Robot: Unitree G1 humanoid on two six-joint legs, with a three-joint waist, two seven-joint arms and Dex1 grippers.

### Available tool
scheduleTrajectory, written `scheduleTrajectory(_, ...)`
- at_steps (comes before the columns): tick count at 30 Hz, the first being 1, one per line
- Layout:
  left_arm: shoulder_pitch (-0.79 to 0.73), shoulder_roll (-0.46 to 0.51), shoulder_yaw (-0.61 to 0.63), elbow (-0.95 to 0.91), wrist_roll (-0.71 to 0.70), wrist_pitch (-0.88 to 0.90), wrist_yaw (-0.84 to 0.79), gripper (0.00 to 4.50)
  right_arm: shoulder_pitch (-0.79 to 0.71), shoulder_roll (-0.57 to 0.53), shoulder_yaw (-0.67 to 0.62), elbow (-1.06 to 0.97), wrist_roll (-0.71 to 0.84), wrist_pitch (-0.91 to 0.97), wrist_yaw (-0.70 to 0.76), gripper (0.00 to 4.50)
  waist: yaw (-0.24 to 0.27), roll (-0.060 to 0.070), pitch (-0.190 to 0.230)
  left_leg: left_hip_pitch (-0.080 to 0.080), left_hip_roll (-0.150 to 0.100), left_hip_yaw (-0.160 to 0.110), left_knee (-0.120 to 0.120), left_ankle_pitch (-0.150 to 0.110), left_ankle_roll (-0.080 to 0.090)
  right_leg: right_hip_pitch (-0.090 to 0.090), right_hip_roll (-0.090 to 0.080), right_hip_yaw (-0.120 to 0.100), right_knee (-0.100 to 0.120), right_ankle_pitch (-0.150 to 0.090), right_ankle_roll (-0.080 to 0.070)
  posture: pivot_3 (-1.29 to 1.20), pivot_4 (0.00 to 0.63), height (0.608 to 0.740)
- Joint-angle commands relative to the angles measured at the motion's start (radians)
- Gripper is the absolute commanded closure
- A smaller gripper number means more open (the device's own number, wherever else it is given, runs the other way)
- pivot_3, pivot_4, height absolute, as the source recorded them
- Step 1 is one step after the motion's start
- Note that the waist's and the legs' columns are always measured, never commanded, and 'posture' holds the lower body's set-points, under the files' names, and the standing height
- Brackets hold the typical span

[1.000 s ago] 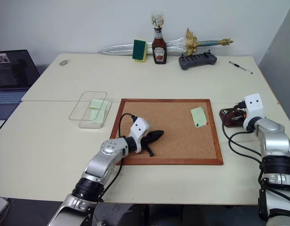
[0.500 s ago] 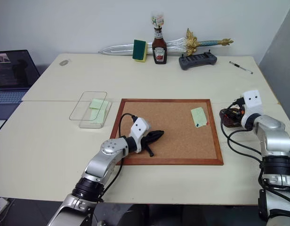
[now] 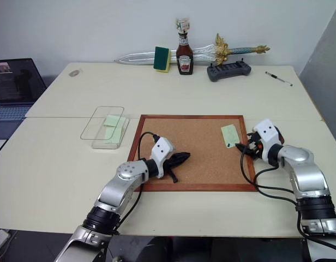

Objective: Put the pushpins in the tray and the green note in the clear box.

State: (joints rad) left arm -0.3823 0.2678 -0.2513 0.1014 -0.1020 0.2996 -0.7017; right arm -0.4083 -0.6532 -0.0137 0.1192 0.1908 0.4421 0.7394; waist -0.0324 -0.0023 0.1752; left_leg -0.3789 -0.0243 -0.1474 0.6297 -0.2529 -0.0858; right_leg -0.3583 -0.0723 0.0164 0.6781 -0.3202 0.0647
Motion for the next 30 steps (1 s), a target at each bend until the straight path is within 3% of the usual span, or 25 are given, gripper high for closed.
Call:
scheduleTrajectory(1,0.043,0.002,-0.056,0.031,0.022,0.042,-0.023,4.5,-0.029,-0.003,0.005,0.024,-0.021,-0.052,0.011,1.16,0.0,0.0,0.0,0.0,0.0,0.0,0.0,0.0,0.0,0.0,0.0,0.0,0.0,0.0,0.0,0.0,0.15,0.74)
scheduleTrajectory(5,0.044,0.001,-0.056,0.029,0.022,0.044,-0.021,4.5,-0.047,-0.003,0.016,0.066,-0.038,-0.076,0.014,1.67,0.0,0.0,0.0,0.0,0.0,0.0,0.0,0.0,0.0,0.0,0.0,0.0,0.0,0.0,0.0,0.0,0.15,0.74)
scheduleTrajectory(7,0.045,0.001,-0.055,0.028,0.022,0.044,-0.02,4.5,-0.051,-0.004,0.019,0.078,-0.041,-0.085,0.019,2.19,0.0,0.0,0.0,0.0,0.0,0.0,0.0,0.0,0.0,0.0,0.0,0.0,0.0,0.0,0.0,0.0,0.15,0.74)
scheduleTrajectory(20,0.048,0.003,-0.055,0.026,0.021,0.046,-0.022,4.5,-0.053,-0.004,0.016,0.08,-0.044,-0.098,0.044,4.48,0.0,0.0,0.0,0.0,0.0,0.0,0.0,0.0,0.0,0.0,0.0,0.0,0.0,0.0,0.0,0.0,0.15,0.74)
scheduleTrajectory(30,0.047,-0.002,-0.062,0.036,0.024,0.045,-0.023,4.5,-0.055,0.01,-0.025,0.044,0.01,-0.1,0.059,4.48,0.0,0.0,0.0,0.0,0.0,0.0,0.0,0.0,0.0,0.0,0.0,0.0,0.0,0.0,0.0,0.0,0.15,0.74)
